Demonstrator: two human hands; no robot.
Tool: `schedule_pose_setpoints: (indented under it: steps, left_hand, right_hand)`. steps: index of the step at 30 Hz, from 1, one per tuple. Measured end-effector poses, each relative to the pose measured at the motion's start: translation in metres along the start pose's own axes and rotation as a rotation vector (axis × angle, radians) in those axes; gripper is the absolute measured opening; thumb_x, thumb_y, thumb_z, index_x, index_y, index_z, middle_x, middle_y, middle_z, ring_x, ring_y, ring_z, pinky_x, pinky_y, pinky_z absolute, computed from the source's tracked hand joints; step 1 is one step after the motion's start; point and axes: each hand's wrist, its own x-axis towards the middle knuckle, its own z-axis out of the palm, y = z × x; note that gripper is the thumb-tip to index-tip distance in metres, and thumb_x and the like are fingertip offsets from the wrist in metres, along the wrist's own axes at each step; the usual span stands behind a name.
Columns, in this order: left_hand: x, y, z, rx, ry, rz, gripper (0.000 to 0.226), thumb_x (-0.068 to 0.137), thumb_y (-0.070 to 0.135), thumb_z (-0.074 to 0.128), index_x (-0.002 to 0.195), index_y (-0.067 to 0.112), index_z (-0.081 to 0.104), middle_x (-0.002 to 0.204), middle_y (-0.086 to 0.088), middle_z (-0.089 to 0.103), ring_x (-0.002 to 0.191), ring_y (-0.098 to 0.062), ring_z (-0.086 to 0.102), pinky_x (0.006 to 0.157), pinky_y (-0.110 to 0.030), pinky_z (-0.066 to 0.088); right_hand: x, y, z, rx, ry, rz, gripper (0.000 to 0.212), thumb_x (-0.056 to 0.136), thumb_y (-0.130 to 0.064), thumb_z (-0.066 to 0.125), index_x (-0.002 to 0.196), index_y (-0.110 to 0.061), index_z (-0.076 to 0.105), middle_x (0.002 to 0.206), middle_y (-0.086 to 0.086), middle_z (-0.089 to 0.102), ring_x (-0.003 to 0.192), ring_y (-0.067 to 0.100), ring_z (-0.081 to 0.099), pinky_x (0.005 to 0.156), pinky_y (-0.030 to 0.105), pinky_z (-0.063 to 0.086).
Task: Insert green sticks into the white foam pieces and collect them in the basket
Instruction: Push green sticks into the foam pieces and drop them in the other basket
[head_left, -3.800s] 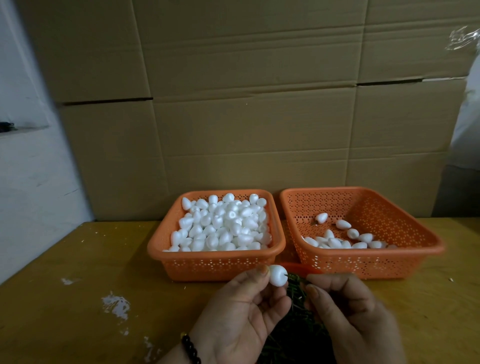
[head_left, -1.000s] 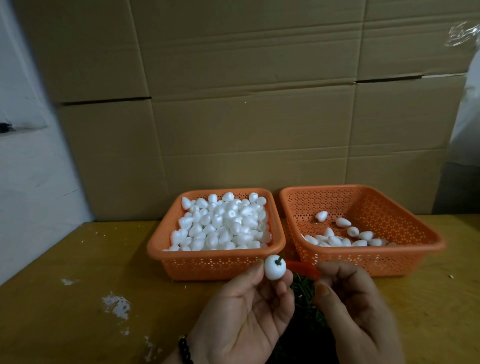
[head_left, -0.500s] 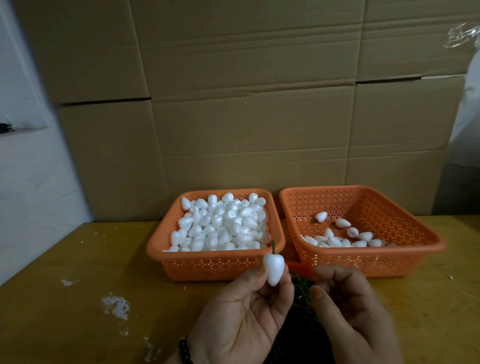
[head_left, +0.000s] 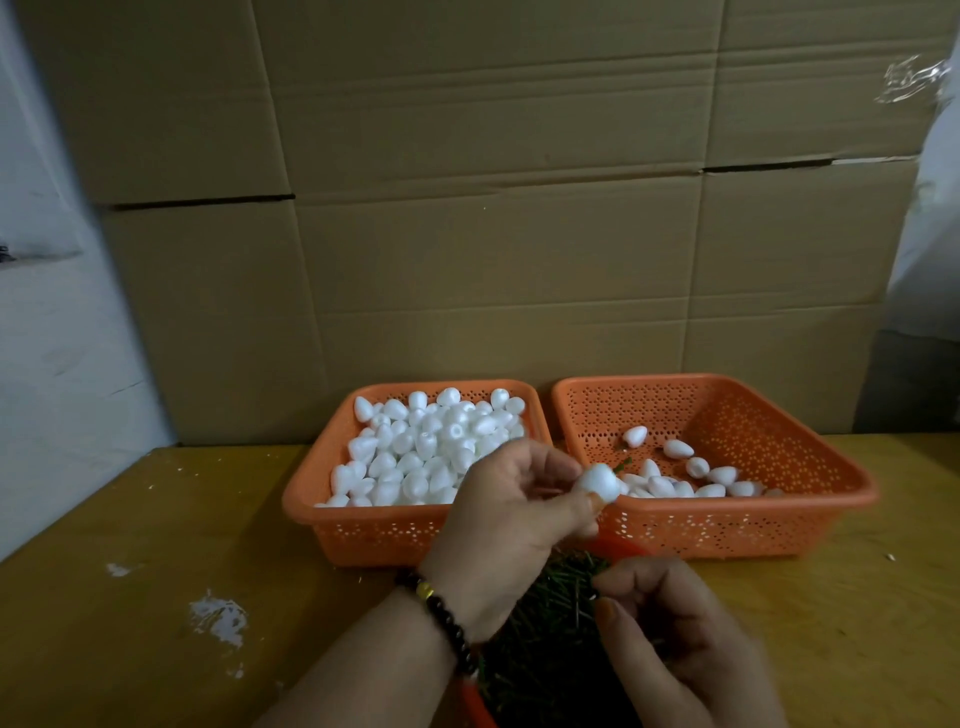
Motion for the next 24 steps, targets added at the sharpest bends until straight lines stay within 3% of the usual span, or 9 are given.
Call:
schedule_pose_setpoints:
  steps: [6, 9, 12, 16, 19, 24]
  left_hand:
    - [0.046, 0.004, 0.018, 0.479, -0.056, 0.206, 0.019, 0.078, 0.016, 0.073, 0.075, 0.027, 0.058, 0.083, 0.001, 0.068, 0.075, -0.020, 0.067, 0.076, -0.043, 0.058]
    - [0.063, -0.002, 0.029, 0.681, -0.047, 0.220, 0.020, 0.080, 0.017, 0.072, 0.073, 0.027, 0.056, 0.083, 0.002, 0.068, 0.075, -0.017, 0.066, 0.071, -0.034, 0.057]
    - [0.071, -0.008, 0.037, 0.900, -0.050, 0.289, 0.013, 0.082, 0.017, 0.068, 0.080, 0.025, 0.058, 0.091, 0.004, 0.068, 0.086, -0.013, 0.063, 0.066, -0.016, 0.043]
    - [0.073, -0.017, 0.045, 1.150, -0.067, 0.371, 0.005, 0.088, 0.026, 0.064, 0.090, 0.023, 0.060, 0.100, 0.002, 0.069, 0.092, -0.020, 0.063, 0.067, -0.026, 0.041]
    - [0.074, -0.021, 0.047, 1.224, -0.045, 0.389, 0.016, 0.091, 0.032, 0.059, 0.102, 0.023, 0.065, 0.103, 0.001, 0.070, 0.094, -0.022, 0.063, 0.066, -0.028, 0.039]
    - [0.071, -0.023, 0.040, 1.191, -0.033, 0.401, 0.020, 0.094, 0.032, 0.050, 0.097, 0.023, 0.069, 0.104, 0.002, 0.068, 0.096, -0.019, 0.060, 0.070, -0.029, 0.043]
  right_hand:
    - [0.002, -0.006, -0.003, -0.003, -0.050, 0.014, 0.017, 0.067, -0.018, 0.068, 0.077, -0.032, 0.067, 0.059, -0.006, 0.061, 0.050, 0.004, 0.056, 0.049, 0.012, 0.043]
    - [0.002, -0.009, -0.002, 0.010, -0.077, 0.038, 0.015, 0.067, -0.021, 0.067, 0.077, -0.032, 0.067, 0.059, -0.006, 0.062, 0.049, 0.004, 0.056, 0.049, 0.012, 0.042]
    - [0.005, -0.012, -0.003, -0.034, -0.134, 0.011, 0.016, 0.069, -0.021, 0.067, 0.076, -0.034, 0.066, 0.060, -0.010, 0.062, 0.048, 0.003, 0.056, 0.047, 0.010, 0.041]
    - [0.006, -0.012, -0.003, -0.065, -0.158, -0.022, 0.018, 0.069, -0.019, 0.066, 0.077, -0.035, 0.066, 0.062, -0.013, 0.063, 0.051, 0.002, 0.058, 0.049, 0.007, 0.041]
    - [0.005, -0.009, -0.002, -0.098, -0.176, -0.061, 0.015, 0.069, -0.023, 0.066, 0.076, -0.036, 0.066, 0.064, -0.015, 0.064, 0.054, 0.000, 0.060, 0.051, 0.006, 0.041]
    - [0.006, -0.008, -0.001, -0.146, -0.154, -0.093, 0.020, 0.066, -0.018, 0.068, 0.072, -0.037, 0.064, 0.064, -0.017, 0.064, 0.057, -0.002, 0.061, 0.053, 0.004, 0.042]
